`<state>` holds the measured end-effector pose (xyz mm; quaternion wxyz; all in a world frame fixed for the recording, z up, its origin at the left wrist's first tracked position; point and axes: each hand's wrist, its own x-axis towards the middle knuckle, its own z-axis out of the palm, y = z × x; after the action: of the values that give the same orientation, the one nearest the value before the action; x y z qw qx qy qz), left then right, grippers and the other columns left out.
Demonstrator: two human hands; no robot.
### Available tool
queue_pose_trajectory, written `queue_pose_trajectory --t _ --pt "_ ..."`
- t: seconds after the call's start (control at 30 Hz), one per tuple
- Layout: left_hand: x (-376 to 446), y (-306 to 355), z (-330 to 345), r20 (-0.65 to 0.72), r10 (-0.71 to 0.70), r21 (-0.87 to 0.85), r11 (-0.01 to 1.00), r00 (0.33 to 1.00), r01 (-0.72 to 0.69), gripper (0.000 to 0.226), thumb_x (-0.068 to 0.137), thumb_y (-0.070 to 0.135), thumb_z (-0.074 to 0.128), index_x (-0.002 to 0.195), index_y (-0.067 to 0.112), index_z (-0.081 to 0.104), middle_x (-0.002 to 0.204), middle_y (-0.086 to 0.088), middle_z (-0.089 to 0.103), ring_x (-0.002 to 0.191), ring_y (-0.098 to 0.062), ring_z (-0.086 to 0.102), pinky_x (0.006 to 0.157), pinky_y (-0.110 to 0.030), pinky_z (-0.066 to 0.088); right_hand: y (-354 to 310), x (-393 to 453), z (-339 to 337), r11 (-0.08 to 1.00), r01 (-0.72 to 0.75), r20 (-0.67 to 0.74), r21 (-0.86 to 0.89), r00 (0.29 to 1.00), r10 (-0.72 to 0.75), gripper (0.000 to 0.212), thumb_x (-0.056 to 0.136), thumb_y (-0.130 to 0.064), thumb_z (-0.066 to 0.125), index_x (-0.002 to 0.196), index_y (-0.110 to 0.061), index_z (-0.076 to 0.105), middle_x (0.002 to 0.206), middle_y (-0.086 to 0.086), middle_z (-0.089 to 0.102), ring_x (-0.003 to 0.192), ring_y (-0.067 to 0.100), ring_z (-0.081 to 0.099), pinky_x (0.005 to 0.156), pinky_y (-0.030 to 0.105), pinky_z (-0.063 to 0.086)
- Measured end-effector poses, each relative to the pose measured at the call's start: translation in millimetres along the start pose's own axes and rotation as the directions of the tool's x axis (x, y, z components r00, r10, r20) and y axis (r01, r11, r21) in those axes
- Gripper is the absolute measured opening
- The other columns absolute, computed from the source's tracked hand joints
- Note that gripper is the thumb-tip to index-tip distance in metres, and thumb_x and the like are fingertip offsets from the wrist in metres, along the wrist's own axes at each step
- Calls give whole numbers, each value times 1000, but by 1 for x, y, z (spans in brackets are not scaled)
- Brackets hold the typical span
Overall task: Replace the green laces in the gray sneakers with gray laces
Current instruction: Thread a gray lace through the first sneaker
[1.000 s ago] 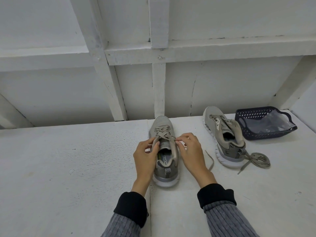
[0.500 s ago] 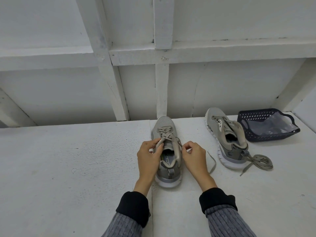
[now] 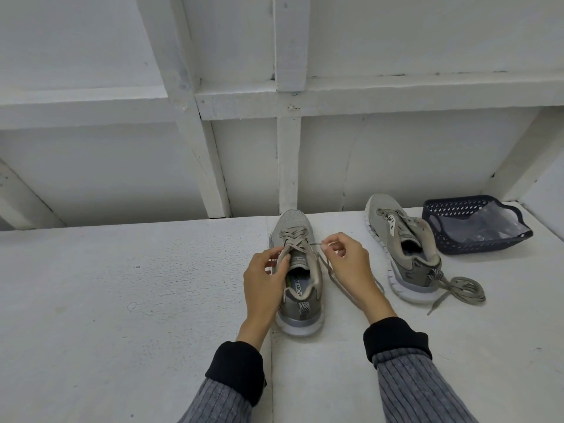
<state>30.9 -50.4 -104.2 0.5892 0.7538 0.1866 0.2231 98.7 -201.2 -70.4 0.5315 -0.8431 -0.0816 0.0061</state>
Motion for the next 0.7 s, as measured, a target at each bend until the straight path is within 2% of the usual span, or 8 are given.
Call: queue_pose_trajectory --t 0.1,0.2,0.27,0.37,0.5,0.6,0.7 --pt "2 2 -2 27 13 4 1000 1000 -13 17 91 34 68 108 33 70 107 16 64 96 1 60 77 -9 47 -16 2 -6 971 -38 83 236 996 19 15 94 -10 59 99 -20 69 81 -4 66 72 1 58 63 10 43" --pt "2 8 -1 31 19 -35 999 999 -18 12 94 34 63 105 32 68 107 16 64 100 1 59 77 -6 43 -22 5 -7 921 -105 161 375 986 47 20 94 2 54 99 -8 71 87 -4 70 70 -10 62 59 6 43" --pt "4 14 1 26 37 -46 998 999 -36 9 96 31 61 102 31 68 106 16 64 101 2 58 82 -11 44 -21 6 -6 922 -108 170 371 984 47 20 91 4 58 99 -9 72 89 -3 71 73 -10 64 60 7 45" --pt "11 21 4 45 90 -23 996 995 -89 8 95 29 62 98 31 70 105 14 63 105 -1 56 89 -21 43 -20 8 -4 944 -46 107 327 994 11 17 86 -6 69 85 -22 74 83 -8 73 76 -4 65 66 9 47" --pt "19 27 6 179 125 134 979 976 -150 10 94 36 62 100 41 69 116 13 58 119 -12 40 95 -11 26 -22 14 3 955 21 53 294 998 -38 16 86 -11 70 80 -26 73 85 -4 71 73 6 59 67 12 47" --pt "21 34 9 250 62 226 967 966 -121 13 92 44 62 96 56 59 122 19 47 119 -8 24 101 -27 23 -21 17 10 952 -9 70 307 997 -13 16 86 -16 70 81 -30 73 94 0 68 75 13 52 71 23 50" --pt "22 40 12 249 40 244 964 968 -103 17 89 46 65 87 60 55 124 21 43 119 -6 21 102 -33 22 -19 19 14 925 -76 89 373 995 46 13 87 -15 69 84 -26 74 94 1 71 82 22 58 75 30 55"
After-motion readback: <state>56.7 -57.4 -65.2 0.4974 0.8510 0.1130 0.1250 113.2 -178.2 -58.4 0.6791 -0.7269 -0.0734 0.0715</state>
